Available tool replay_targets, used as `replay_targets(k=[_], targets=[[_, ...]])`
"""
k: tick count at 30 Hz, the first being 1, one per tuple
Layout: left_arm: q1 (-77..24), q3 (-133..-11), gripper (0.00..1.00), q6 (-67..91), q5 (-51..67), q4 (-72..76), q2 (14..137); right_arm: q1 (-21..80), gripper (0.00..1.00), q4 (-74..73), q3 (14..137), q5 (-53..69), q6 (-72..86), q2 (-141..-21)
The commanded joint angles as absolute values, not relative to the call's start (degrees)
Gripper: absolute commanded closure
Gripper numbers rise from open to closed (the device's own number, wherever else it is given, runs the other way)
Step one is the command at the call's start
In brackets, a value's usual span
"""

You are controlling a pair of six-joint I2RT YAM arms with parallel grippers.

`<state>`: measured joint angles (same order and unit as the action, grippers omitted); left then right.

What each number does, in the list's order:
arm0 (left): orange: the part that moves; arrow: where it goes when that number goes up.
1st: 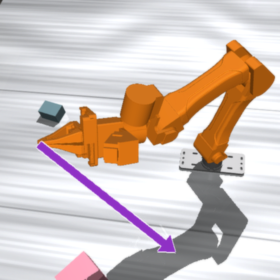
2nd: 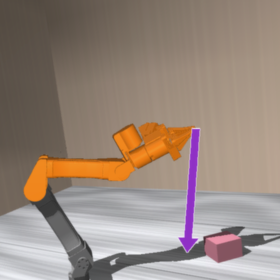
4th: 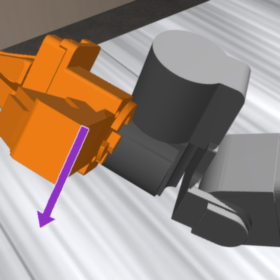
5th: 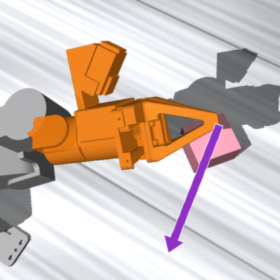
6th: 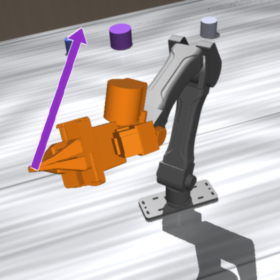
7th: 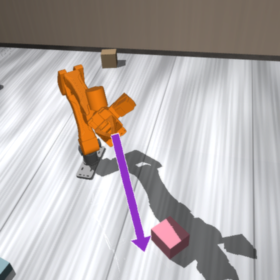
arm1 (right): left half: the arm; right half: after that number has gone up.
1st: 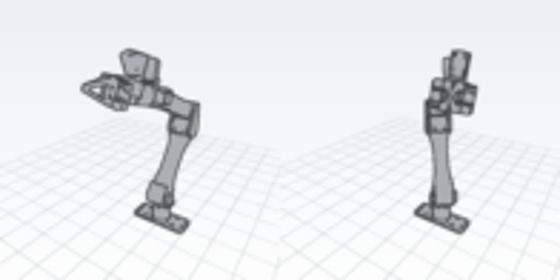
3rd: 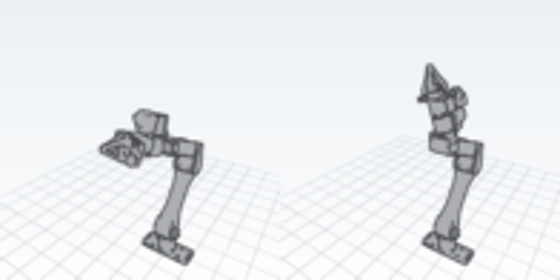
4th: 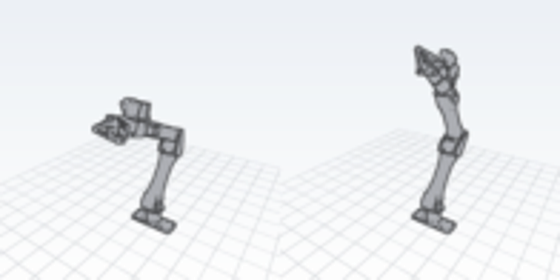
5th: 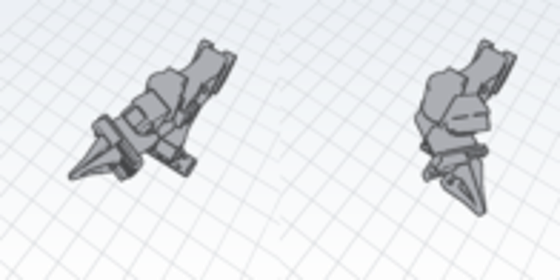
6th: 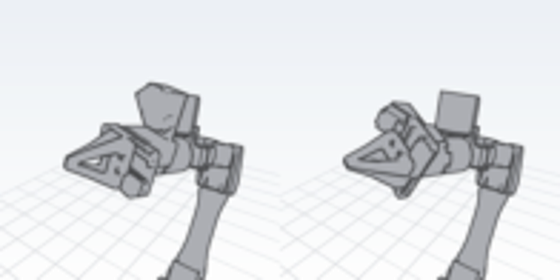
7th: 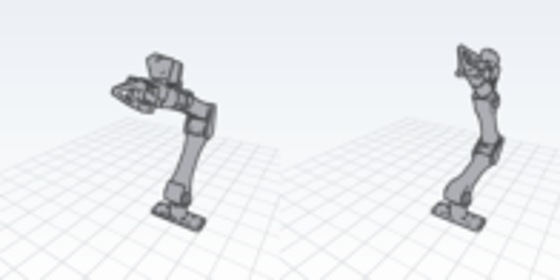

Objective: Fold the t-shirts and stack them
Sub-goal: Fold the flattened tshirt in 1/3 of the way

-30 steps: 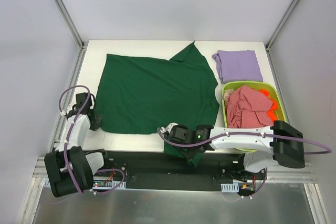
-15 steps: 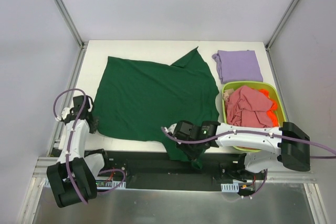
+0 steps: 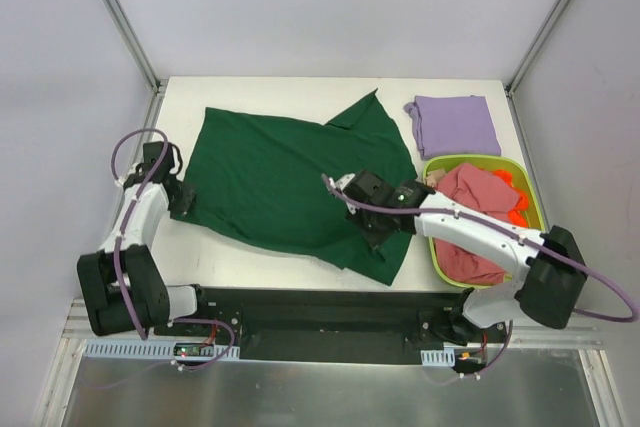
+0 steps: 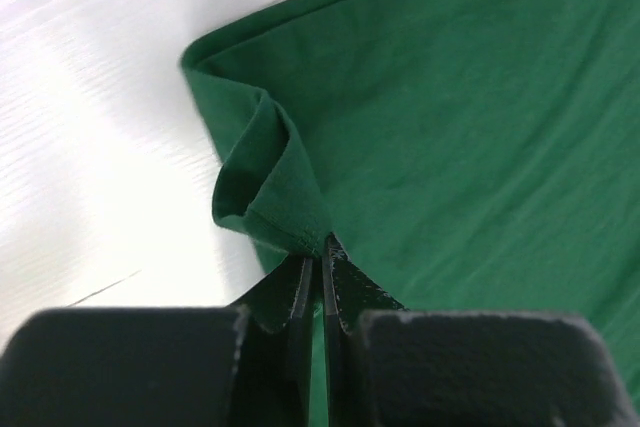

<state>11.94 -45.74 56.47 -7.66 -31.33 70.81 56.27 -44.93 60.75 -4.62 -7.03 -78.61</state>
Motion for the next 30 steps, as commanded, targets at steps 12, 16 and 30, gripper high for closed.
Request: replay_targets(k=[12, 16, 30], targets=[[9.7, -59.9, 1.0, 54.6, -9.2, -30.2, 85.8, 41.3, 1.0, -50.0, 79.1, -10.1, -18.3, -92.2], [8.9, -64.2, 1.0, 51.7, -8.8, -30.2, 90.5, 38.9, 1.0, -50.0, 82.2, -7.6, -21.3, -95.2], [7.9, -67.3, 1.0, 49.6, -9.4, -30.3, 98.0, 36.3, 1.0, -48.2, 91.9, -9.6, -43.0, -107.4]])
